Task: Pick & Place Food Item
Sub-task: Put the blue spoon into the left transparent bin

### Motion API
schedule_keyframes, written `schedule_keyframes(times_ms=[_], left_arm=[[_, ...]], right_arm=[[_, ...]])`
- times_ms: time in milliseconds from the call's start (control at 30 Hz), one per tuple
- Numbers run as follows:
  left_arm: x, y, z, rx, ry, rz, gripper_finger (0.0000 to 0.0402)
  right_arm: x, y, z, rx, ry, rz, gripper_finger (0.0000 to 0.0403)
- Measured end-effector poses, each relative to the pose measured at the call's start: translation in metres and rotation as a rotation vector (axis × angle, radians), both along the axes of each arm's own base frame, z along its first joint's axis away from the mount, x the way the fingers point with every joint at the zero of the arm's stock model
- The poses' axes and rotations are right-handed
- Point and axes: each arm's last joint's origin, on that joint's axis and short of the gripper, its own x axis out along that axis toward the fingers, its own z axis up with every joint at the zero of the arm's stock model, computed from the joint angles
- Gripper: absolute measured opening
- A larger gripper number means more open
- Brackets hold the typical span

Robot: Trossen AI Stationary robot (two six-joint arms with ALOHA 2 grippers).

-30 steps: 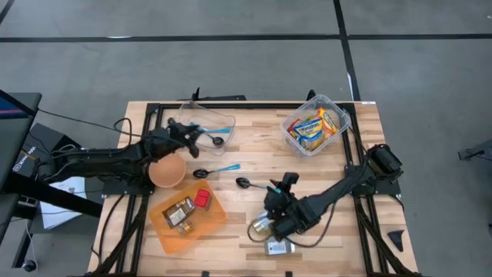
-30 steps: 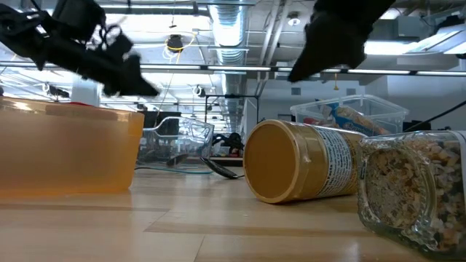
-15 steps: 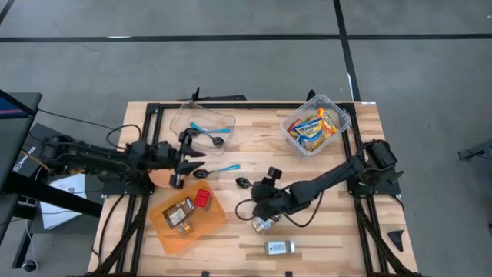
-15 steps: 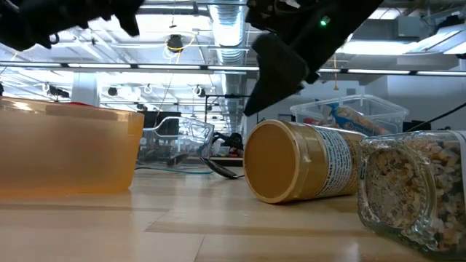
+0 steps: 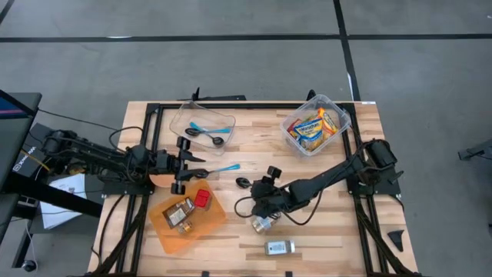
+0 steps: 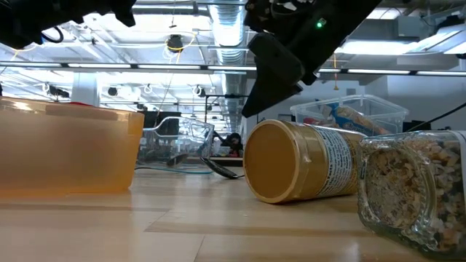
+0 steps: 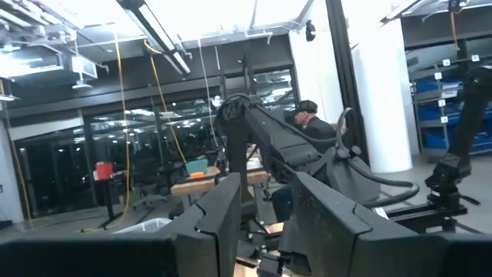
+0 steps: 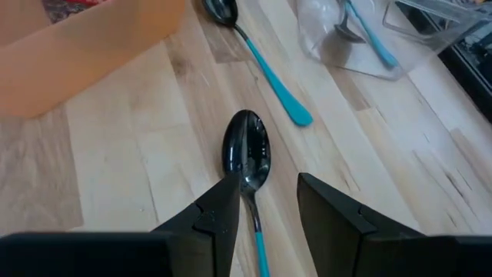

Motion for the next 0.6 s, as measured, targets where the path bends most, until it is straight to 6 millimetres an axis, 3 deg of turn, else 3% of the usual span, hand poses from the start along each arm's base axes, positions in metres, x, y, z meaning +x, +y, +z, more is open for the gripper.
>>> schedule_keyframes(times_ms=[167, 467, 600], left_arm=[[0.0, 0.0, 0.0, -0.001, -0.001, 0.0, 0.0112], [0.0, 0.0, 0.0, -0.001, -0.004, 0.002, 0.0112], [0.0, 0.0, 0.001, -0.002, -0.005, 0.003, 0.0112]], right_arm=[[0.005, -0.006, -0.005, 0.056, 0.001, -0.005, 0.0127], [0.023, -0.021, -0.05, 0.068, 0.07, -0.006, 0.0127], [0.027, -0.028, -0.049, 0.109, 0.07, -0.004, 0.0127]])
